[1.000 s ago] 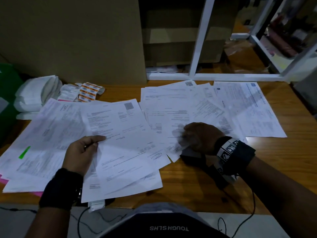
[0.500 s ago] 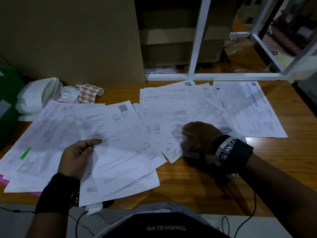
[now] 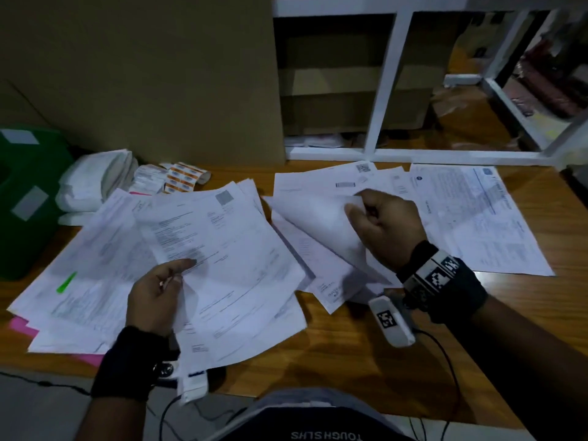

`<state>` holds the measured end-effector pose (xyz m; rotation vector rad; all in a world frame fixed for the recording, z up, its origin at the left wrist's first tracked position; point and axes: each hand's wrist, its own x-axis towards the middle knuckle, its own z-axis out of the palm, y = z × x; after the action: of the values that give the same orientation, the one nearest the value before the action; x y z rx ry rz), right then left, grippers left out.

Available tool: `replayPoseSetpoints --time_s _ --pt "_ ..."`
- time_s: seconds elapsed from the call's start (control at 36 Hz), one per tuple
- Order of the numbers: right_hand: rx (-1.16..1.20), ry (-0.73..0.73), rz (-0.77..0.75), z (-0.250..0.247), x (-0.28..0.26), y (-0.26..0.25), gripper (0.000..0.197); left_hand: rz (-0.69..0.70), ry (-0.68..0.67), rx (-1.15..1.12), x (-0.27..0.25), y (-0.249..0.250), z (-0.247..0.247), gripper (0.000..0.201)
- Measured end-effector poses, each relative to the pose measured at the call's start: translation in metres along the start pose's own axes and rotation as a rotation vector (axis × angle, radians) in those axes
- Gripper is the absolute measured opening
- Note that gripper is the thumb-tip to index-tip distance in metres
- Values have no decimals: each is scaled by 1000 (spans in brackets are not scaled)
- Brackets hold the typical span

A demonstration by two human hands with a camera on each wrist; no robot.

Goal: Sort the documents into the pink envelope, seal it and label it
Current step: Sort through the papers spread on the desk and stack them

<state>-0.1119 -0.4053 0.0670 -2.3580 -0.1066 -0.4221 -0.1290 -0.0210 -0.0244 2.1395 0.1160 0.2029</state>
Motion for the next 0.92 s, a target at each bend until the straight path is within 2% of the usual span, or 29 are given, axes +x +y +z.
replayPoseSetpoints --time_s 0.03,0.14,0.17,0.22,0.31,0.39,0.5,0.56,0.61,0.67,0.72,0.78,0.92 --pt "36 28 14 0 3 -10 33 -10 12 -1 -1 2 0 36" --pt "239 65 60 1 12 -49 14 -32 59 8 -3 4 -1 35" --pt "317 61 77 2 13 -59 14 -36 58 9 -4 4 -2 35" --pt "451 17 92 6 13 -79 28 -36 35 -12 -5 5 -1 35" --pt "558 -163 90 32 13 -107 43 -60 16 -153 -6 12 5 29" --pt "619 -348 164 79 16 -118 31 -135 -9 -352 -7 19 12 22" --pt "748 -576 382 138 17 -121 23 -180 -74 -532 -13 23 13 49" --pt "890 -644 474 153 17 -122 29 -162 -70 -447 -12 22 15 57" --pt "1078 -696 536 158 17 -124 44 -89 -66 -225 -14 23 15 62" --pt "1179 -735 509 158 16 -123 60 -62 -12 -86 -14 22 17 40" --pt "1143 -749 451 155 15 -117 68 -99 26 -62 -13 14 20 40" --pt "974 -717 375 148 12 -108 68 -119 38 -86 -11 3 21 41" --pt "213 -542 12 103 10 -54 32 -142 3 -83 -7 -3 12 10"
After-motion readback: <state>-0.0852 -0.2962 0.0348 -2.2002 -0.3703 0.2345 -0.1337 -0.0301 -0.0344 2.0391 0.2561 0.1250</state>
